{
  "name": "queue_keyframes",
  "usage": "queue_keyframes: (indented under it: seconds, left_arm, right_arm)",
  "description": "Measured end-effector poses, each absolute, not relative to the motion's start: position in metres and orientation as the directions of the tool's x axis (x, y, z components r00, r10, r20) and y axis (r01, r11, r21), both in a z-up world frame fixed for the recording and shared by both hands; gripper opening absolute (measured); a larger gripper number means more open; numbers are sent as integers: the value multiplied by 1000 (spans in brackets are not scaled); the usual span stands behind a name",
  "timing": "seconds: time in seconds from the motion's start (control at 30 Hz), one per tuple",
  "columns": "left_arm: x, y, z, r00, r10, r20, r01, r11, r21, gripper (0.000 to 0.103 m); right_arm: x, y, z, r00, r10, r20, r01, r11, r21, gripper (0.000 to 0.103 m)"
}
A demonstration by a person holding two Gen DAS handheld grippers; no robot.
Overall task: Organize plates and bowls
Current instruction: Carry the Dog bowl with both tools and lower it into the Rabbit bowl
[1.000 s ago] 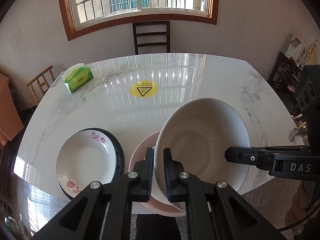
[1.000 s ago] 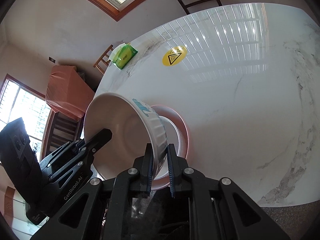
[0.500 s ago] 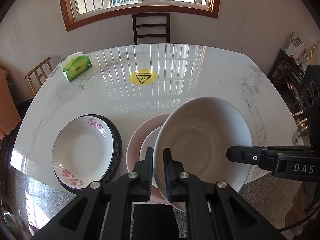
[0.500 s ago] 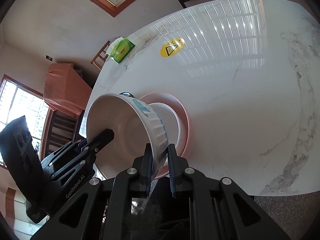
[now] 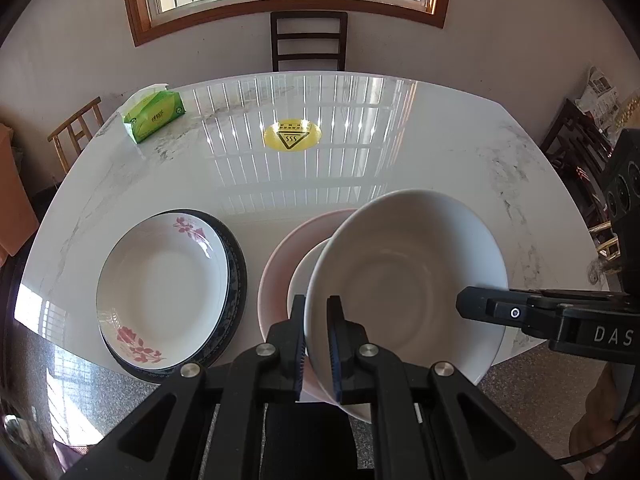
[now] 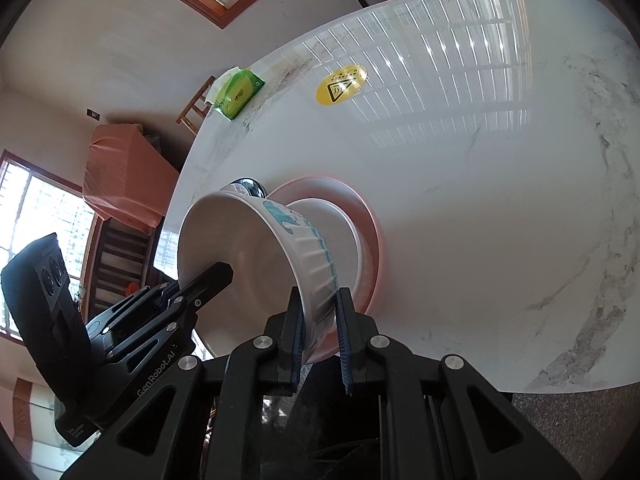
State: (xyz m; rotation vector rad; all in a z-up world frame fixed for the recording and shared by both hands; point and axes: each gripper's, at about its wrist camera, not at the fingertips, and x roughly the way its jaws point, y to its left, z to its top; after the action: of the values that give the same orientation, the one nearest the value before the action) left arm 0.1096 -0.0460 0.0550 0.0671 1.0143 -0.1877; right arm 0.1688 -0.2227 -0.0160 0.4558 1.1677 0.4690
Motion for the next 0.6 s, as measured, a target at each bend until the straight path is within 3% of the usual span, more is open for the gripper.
queue_keyframes:
  seconds: [0.6]
  left_arm:
    - [120,-38,42,482,-132,-866,178,983,-50,10]
  right_arm:
    - [175,-217,-22,314,560,-766,-95,822,562,16]
